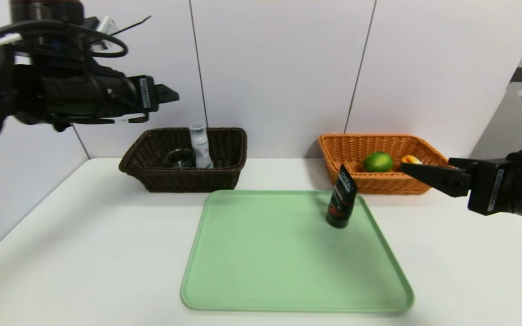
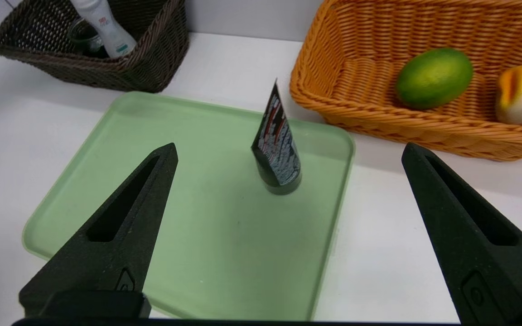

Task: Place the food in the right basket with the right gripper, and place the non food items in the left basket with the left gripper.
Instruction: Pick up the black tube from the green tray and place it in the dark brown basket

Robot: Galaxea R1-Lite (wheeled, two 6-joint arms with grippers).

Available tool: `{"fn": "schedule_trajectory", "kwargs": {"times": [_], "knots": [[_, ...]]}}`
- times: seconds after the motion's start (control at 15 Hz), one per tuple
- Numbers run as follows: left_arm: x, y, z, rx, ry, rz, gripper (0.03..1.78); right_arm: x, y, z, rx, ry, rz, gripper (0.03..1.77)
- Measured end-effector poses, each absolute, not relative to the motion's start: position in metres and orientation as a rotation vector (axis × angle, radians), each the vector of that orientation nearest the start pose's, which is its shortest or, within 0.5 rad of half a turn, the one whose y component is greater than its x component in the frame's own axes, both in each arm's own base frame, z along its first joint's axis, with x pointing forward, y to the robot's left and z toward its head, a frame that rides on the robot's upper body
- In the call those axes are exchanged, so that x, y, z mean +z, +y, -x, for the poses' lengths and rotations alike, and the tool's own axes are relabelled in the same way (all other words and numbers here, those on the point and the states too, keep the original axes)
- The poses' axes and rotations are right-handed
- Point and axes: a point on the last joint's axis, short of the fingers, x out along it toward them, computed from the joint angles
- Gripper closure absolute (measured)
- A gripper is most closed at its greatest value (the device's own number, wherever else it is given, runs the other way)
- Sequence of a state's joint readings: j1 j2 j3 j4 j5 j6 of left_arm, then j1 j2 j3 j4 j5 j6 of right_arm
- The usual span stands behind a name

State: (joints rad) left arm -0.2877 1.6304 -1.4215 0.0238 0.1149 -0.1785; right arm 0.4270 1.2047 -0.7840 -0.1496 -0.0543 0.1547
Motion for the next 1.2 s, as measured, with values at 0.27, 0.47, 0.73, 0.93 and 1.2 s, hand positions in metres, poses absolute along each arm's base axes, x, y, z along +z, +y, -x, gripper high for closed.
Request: {"fn": "schedule_trajectory", "kwargs": {"times": [0.27,0.47,0.73,0.93,1.2], "knots": [[0.298,-0.056,-0.201,-0.109,0.286,0.115,0.16,0.213,0.098,-0.169,0.332,0.276,-0.058,0.09],[0.282,-0.041,-0.154,-0.085,0.313,0.106,0.15,0.188,0.109,-0.175,0.343,0.277,-0.068,0.09],[0.282,-0.032,-0.123,-0.069,0.296,0.107,0.14,0.159,0.123,-0.194,0.317,0.251,-0.082,0.09],[0.285,-0.03,-0.119,-0.06,0.274,0.109,0.13,0.143,0.134,-0.206,0.285,0.223,-0.087,0.09],[0.291,-0.03,-0.119,-0.059,0.257,0.111,0.12,0.123,0.144,-0.218,0.279,0.255,-0.07,0.09]]}}
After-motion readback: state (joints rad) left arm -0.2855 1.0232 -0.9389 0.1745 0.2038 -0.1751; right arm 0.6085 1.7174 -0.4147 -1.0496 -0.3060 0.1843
